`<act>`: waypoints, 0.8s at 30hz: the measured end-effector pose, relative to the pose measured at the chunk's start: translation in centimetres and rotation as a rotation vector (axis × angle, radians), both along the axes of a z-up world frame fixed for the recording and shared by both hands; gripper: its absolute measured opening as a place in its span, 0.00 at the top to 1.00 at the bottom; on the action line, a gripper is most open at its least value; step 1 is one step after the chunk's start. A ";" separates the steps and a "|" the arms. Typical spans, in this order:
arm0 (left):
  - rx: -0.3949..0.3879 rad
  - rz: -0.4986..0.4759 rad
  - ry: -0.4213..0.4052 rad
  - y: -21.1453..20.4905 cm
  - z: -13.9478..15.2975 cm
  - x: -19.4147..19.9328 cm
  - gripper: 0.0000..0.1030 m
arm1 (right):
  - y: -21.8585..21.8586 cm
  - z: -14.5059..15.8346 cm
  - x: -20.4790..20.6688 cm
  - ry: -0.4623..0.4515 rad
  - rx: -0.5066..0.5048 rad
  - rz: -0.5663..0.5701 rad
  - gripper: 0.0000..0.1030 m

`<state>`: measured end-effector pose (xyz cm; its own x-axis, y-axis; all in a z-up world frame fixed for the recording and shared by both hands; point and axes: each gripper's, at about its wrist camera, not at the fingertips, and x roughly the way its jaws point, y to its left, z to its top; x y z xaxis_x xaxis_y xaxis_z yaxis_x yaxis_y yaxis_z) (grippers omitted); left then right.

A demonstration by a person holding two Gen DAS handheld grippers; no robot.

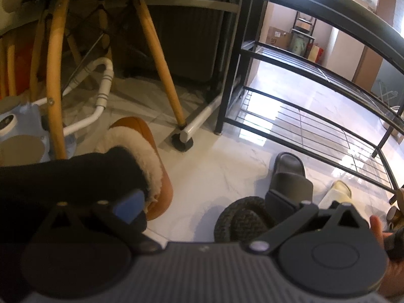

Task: Organize scattered shoes
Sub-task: 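Grasp the dark grey slide near the rack with the right tool and lift, then lower the dark slide beside the other black slide and open the right tool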

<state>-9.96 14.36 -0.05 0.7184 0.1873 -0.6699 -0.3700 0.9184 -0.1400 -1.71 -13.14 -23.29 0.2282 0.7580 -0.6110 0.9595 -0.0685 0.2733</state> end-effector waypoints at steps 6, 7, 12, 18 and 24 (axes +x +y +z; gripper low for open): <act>0.008 -0.004 0.012 -0.1 -0.2 0.2 0.01 | 0.7 -1.7 -0.4 0.070 -0.017 0.021 0.00; 0.008 -0.001 0.013 0.0 -0.2 0.2 0.01 | 1.0 -1.7 -0.3 0.061 -0.019 0.039 0.00; 0.002 0.020 0.010 0.2 -0.3 0.2 0.01 | 1.5 0.7 0.1 -0.112 -0.083 0.147 0.42; -0.004 0.021 0.005 0.3 -0.1 0.0 0.01 | 2.1 1.9 -0.7 -0.217 -0.036 0.179 0.64; -0.018 0.026 0.005 0.4 -0.2 -0.1 0.01 | -1.3 0.1 -2.3 -0.084 -0.043 0.024 0.31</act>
<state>-10.09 14.74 -0.29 0.7099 0.1938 -0.6771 -0.3949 0.9056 -0.1549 -3.98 -14.49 -23.17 0.2622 0.7371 -0.6228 0.9341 -0.0319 0.3555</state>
